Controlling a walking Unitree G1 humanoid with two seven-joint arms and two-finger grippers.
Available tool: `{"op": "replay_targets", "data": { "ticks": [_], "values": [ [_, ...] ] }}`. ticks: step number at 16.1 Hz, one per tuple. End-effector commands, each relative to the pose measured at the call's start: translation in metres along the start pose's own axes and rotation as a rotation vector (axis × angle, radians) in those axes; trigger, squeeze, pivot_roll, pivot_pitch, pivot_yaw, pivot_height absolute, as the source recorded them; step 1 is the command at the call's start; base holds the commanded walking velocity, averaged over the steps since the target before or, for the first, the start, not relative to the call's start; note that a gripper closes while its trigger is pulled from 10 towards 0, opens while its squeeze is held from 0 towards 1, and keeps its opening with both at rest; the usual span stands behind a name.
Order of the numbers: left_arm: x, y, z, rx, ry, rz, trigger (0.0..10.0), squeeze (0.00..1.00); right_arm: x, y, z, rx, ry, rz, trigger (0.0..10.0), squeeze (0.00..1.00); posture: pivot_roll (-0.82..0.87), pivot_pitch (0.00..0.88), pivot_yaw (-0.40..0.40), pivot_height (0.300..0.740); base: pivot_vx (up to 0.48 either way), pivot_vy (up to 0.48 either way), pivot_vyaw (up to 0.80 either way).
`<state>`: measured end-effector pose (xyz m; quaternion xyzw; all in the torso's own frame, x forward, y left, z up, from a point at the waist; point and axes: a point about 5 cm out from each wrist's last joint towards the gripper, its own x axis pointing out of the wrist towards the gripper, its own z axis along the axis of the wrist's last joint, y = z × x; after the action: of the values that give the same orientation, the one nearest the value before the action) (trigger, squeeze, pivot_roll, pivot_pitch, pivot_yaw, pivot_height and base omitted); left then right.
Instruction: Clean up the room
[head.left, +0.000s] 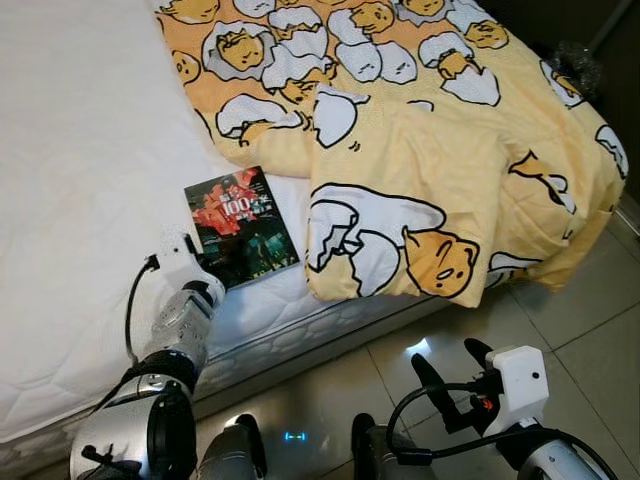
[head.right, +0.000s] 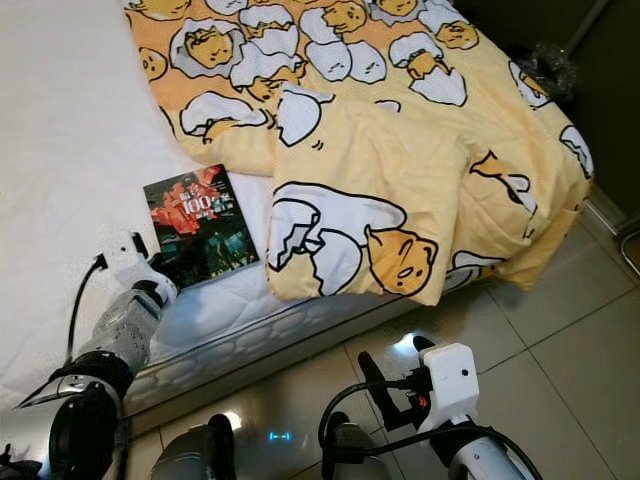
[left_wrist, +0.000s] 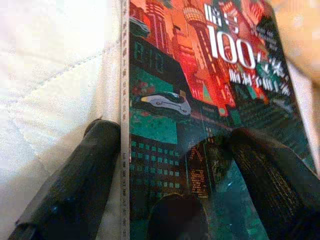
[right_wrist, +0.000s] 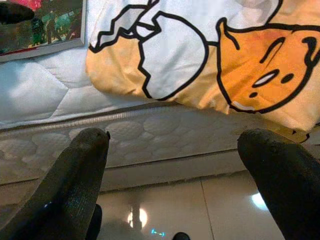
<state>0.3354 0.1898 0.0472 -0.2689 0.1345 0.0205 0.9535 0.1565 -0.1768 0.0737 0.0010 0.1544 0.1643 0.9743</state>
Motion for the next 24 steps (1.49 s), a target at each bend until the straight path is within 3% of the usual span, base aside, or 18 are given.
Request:
{"op": "replay_targets", "data": {
  "ticks": [1,2,3,5,10,12,15,21,23,24],
  "values": [
    [-0.002,-0.009,-0.022,-0.059,0.085,-0.043,0.0,0.0,-0.002,0.0,0.001,0.003,0.006,-0.008,10.0,0.0,-0.22,0.271,-0.036,0.74,0.0,0.0,0.0],
    [-0.001,-0.013,-0.023,-0.148,0.082,-0.068,0.0,0.0,-0.001,0.0,-0.001,0.005,0.011,-0.008,10.0,0.0,-0.22,0.267,-0.034,0.74,0.0,0.0,0.0],
    [-0.003,-0.012,-0.027,-0.174,0.1,-0.075,0.0,0.0,0.0,0.001,-0.001,0.006,0.013,-0.006,10.0,0.0,-0.22,0.261,-0.032,0.74,0.0,0.0,0.0],
    [-0.006,-0.01,-0.033,-0.162,0.125,-0.092,0.0,0.0,0.002,0.002,-0.002,0.007,0.015,-0.005,10.0,0.0,-0.21,0.251,-0.028,0.74,0.0,0.0,0.0],
    [-0.009,-0.009,-0.038,-0.229,0.129,-0.15,0.0,0.0,0.014,0.002,-0.007,0.013,0.011,-0.001,10.0,0.0,-0.18,0.173,-0.001,0.74,0.0,0.0,0.0],
    [-0.009,-0.015,-0.041,-0.313,0.147,-0.191,0.0,0.0,0.032,0.006,0.0,0.022,-0.037,0.005,10.0,0.0,-0.17,0.14,0.006,0.74,0.0,0.0,0.0],
    [-0.008,-0.024,-0.043,-0.388,0.145,-0.24,0.0,0.0,0.031,0.004,-0.004,0.025,-0.03,0.002,10.0,0.0,-0.17,0.151,0.007,0.74,0.0,0.0,0.0],
    [-0.003,-0.034,-0.041,-0.412,0.132,-0.199,0.0,0.0,0.03,0.005,-0.008,0.032,-0.03,-0.015,10.0,0.0,-0.19,0.148,0.012,0.74,0.0,0.0,0.0],
    [-0.001,-0.035,-0.038,-0.393,0.112,-0.192,0.0,0.0,0.03,0.004,-0.008,0.03,-0.027,-0.017,10.0,0.0,-0.19,0.147,0.012,0.74,0.0,0.0,0.0],
    [0.0,-0.035,-0.033,-0.315,0.1,-0.198,0.0,0.0,0.033,0.002,-0.007,0.025,-0.031,-0.019,10.0,0.0,-0.18,0.137,0.013,0.74,0.0,0.0,0.0]
  ]
}}
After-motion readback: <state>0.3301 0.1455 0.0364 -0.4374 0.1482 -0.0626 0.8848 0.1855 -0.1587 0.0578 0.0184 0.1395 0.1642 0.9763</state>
